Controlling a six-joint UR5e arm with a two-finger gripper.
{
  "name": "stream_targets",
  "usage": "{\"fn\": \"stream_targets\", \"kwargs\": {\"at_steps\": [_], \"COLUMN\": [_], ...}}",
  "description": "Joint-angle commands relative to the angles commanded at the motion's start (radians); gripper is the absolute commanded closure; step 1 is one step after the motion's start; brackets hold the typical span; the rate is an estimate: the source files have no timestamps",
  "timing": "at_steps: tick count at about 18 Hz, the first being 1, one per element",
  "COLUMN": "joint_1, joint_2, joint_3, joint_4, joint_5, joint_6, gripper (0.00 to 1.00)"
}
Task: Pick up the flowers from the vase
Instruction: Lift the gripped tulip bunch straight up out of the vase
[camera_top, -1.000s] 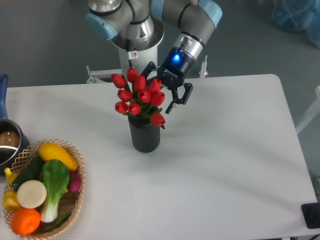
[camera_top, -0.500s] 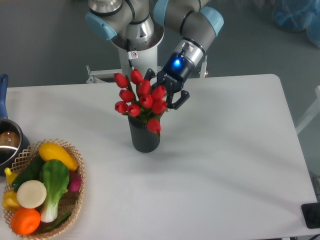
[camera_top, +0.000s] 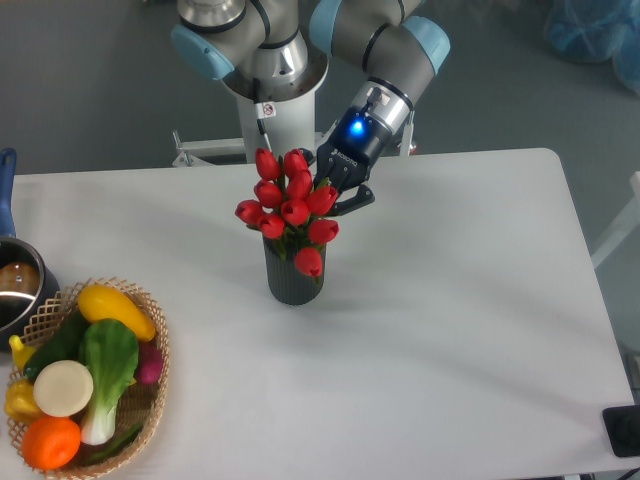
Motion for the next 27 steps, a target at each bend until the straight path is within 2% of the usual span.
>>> {"fn": "stream_targets", "kwargs": {"at_steps": [5, 12, 24, 27], "joint_1": [0.000, -0.002, 0.005, 0.008], "joint_2": [0.005, 0.022, 0.009, 0.008], "joint_3": [0.024, 0.086, 0.282, 0.296], "joint_4": [0.000, 0.000, -0.003, -0.005], "joint_5": [-0.083, -0.097, -0.150, -0.170], "joint_6": [-0.109, -0.242, -0.512, -0.531], "gripper": [1.00, 1.00, 1.00, 1.00]}}
